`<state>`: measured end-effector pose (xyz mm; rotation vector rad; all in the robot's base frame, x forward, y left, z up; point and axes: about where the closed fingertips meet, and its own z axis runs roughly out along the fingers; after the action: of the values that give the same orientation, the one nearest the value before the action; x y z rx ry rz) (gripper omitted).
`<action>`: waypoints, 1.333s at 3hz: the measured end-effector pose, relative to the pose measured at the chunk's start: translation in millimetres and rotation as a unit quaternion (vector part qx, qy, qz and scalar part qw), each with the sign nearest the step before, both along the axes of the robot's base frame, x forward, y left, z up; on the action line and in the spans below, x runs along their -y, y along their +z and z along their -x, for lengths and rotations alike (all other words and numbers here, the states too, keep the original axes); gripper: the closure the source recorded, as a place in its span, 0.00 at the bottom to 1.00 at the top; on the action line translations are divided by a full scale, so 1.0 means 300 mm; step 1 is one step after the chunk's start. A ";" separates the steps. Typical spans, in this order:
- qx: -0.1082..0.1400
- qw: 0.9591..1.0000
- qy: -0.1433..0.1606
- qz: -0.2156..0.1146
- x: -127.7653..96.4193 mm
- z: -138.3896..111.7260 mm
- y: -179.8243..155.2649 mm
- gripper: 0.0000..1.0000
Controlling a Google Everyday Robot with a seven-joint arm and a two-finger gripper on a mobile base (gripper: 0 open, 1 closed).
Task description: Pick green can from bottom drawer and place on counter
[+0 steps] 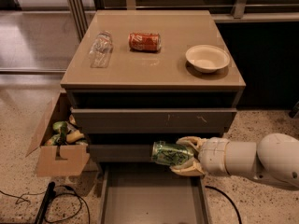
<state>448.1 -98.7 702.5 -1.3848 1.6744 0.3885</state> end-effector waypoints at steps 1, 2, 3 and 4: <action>0.005 1.000 0.019 0.006 -0.067 -0.075 0.078 1.00; 0.015 0.999 0.025 0.017 -0.145 -0.181 0.188 1.00; 0.014 0.999 0.018 0.035 -0.229 -0.298 0.265 1.00; 0.014 0.999 0.018 0.035 -0.230 -0.298 0.266 1.00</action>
Offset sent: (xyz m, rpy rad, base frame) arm 0.0952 0.0723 0.0979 -0.0550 -0.0491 0.0590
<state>537.4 -29.8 782.2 -1.4675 1.6566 0.3315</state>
